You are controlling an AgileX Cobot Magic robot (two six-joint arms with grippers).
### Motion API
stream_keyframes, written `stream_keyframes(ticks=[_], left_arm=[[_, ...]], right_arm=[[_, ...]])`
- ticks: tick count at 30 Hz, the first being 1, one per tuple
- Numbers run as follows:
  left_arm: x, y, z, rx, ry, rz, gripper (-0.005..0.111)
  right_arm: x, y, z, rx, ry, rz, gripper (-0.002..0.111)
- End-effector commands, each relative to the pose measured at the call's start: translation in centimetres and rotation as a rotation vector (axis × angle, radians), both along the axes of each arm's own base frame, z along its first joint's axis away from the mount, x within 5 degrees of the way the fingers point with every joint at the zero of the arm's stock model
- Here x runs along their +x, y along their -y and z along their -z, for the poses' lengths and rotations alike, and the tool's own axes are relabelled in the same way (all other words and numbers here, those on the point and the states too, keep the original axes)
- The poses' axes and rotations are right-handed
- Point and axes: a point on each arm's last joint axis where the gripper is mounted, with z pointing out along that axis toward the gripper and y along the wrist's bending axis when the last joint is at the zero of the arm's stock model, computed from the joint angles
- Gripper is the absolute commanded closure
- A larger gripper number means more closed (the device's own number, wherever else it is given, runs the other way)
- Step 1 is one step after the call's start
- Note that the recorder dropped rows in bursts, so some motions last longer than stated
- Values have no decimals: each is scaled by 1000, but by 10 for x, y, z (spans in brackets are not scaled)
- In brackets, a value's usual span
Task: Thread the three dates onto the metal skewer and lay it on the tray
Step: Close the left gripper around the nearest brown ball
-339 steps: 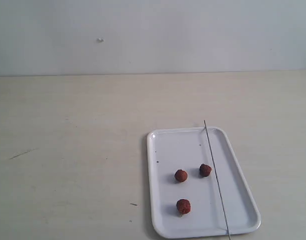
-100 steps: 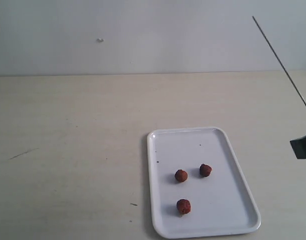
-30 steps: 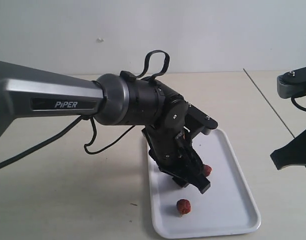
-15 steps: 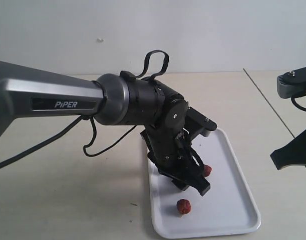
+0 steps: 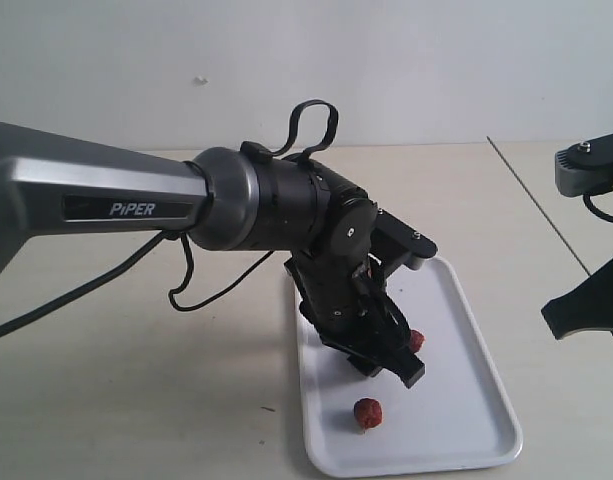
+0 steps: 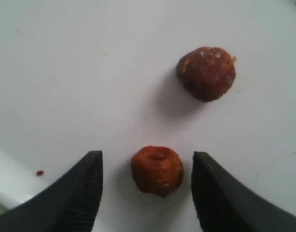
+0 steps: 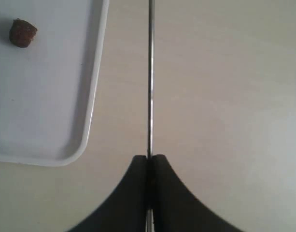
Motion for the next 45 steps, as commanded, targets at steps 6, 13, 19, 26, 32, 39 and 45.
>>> stream_keyframes(ticks=[6, 13, 19, 26, 32, 39, 45], left_arm=[[0, 3, 2, -15, 0, -1, 52], [-1, 3, 10, 1, -13, 1, 52], [-1, 2, 10, 4, -13, 2, 54], [0, 3, 10, -3, -8, 2, 59], [0, 3, 10, -2, -8, 2, 63], [0, 3, 10, 1, -11, 2, 62], [-1, 2, 10, 7, -17, 2, 63]], right_arm=[[2, 0, -3, -1, 21, -9, 108], [2, 0, -3, -1, 21, -9, 108], [2, 0, -3, -1, 21, -9, 108], [2, 0, -3, -1, 21, -9, 108], [2, 0, -3, -1, 21, -9, 108], [2, 0, -3, -1, 21, -9, 108], [2, 0, -3, -1, 21, -9, 108]])
